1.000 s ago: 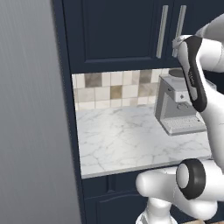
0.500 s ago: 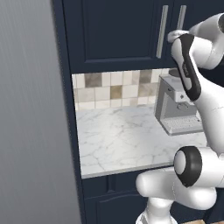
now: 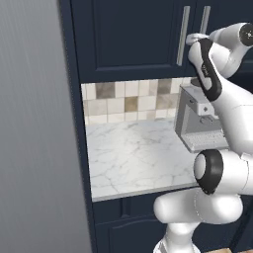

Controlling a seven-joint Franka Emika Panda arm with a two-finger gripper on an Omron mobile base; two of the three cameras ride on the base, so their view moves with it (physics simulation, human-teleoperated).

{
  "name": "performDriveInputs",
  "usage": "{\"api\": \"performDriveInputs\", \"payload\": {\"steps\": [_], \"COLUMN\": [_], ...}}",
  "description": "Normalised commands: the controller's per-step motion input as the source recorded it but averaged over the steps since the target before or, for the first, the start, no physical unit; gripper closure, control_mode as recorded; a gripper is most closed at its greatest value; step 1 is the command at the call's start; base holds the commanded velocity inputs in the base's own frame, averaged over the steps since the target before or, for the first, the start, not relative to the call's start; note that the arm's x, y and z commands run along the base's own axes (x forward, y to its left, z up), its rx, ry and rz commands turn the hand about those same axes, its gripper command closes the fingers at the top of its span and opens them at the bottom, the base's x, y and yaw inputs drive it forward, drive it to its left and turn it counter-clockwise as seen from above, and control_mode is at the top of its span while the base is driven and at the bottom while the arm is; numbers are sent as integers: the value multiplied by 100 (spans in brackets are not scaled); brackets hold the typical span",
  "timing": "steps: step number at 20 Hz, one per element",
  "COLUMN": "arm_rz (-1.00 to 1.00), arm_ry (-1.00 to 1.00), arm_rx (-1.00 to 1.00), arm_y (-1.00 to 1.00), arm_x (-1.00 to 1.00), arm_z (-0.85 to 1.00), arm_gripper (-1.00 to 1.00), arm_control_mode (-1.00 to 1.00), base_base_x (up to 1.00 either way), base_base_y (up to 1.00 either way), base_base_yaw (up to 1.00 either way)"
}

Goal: Move the shaker and mustard from the cabinet to the dining counter.

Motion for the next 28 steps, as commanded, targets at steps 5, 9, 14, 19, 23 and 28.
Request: {"api": "performDriveInputs", "payload": {"steps": [5, 9, 14, 19, 23, 28], "arm_rz": [6, 6, 3, 0, 0, 0], "arm_ry": [0, 3, 1, 0, 0, 0], "arm_rx": [7, 2, 0, 0, 0, 0], "arm_y": [-26, -6, 0, 5, 5, 10], "arm_x": [51, 56, 49, 42, 54, 62], "arm_z": [-1, -16, -25, -38, -39, -46], "arm_gripper": [-100, -100, -100, 100, 100, 100], "arm_control_mode": [-100, -100, -100, -100, -100, -100], "base_base_x": [0, 0, 0, 0, 0, 0], "base_base_y": [0, 0, 0, 0, 0, 0], "base_base_yaw": [0, 0, 0, 0, 0, 0]}}
